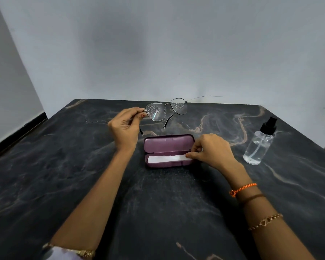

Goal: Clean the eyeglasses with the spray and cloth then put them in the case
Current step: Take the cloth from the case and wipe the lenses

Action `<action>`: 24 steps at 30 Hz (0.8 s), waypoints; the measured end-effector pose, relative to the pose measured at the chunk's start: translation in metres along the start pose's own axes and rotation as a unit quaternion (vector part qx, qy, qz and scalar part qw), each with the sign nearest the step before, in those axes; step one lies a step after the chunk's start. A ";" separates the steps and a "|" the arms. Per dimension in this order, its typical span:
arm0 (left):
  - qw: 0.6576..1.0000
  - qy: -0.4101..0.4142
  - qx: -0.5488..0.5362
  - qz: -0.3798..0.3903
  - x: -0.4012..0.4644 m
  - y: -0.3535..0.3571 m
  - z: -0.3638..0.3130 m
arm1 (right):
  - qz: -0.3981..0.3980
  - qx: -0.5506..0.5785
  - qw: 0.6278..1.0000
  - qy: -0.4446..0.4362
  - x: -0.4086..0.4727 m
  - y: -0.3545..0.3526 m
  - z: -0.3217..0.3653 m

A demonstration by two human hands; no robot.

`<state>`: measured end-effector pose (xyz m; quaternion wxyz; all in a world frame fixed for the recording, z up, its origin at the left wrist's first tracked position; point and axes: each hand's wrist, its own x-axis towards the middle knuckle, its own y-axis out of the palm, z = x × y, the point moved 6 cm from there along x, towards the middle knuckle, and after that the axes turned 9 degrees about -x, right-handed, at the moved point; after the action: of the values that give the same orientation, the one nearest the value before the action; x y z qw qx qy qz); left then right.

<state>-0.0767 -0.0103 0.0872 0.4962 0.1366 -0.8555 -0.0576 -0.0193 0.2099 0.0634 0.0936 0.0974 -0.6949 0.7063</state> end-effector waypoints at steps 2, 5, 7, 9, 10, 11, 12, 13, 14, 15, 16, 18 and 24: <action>1.000 0.003 -0.001 0.005 -0.001 0.000 -0.001 | 0.026 -0.004 1.000 0.011 -0.001 0.004 0.002; 1.000 0.002 -0.002 0.012 -0.002 0.001 -0.001 | 0.039 0.011 0.998 0.039 -0.001 0.008 0.002; 1.000 0.001 -0.001 0.016 -0.003 0.002 -0.001 | 0.051 0.022 0.997 0.047 -0.001 0.010 0.002; 1.000 0.000 0.000 0.018 -0.003 0.002 -0.001 | 0.062 0.043 0.996 0.050 -0.001 0.012 0.004; 1.000 -0.001 0.000 0.018 -0.003 0.002 -0.001 | 0.064 0.051 0.996 0.048 -0.001 0.013 0.005; 1.000 -0.001 0.002 0.018 -0.002 0.002 -0.002 | 0.061 0.053 0.996 0.041 -0.001 0.013 0.006; 1.000 0.000 0.006 0.017 -0.003 0.002 -0.002 | 0.052 0.049 0.997 0.029 -0.001 0.013 0.008; 1.000 0.001 0.012 0.017 -0.003 0.002 -0.002 | 0.039 0.040 0.998 0.015 -0.002 0.012 0.010; 1.000 0.003 0.016 0.017 -0.003 0.002 -0.003 | 0.023 0.030 0.999 0.001 -0.002 0.011 0.011; 1.000 0.006 0.019 0.017 -0.003 0.002 -0.003 | 0.007 0.025 1.000 -0.011 -0.001 0.010 0.012; 1.000 0.009 0.020 0.018 -0.004 0.003 -0.003 | -0.007 0.030 0.999 -0.017 -0.001 0.008 0.013; 0.999 0.014 0.020 0.021 -0.004 0.004 -0.004 | -0.029 0.070 0.997 -0.020 0.000 0.006 0.013; 0.999 0.026 0.016 0.025 -0.003 0.004 -0.006 | -0.041 0.204 0.978 -0.011 0.000 0.003 0.016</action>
<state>-0.0711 -0.0053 0.0882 0.5176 0.1243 -0.8461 -0.0277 -0.0205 0.1939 0.0605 0.0928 0.1507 -0.5326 0.8277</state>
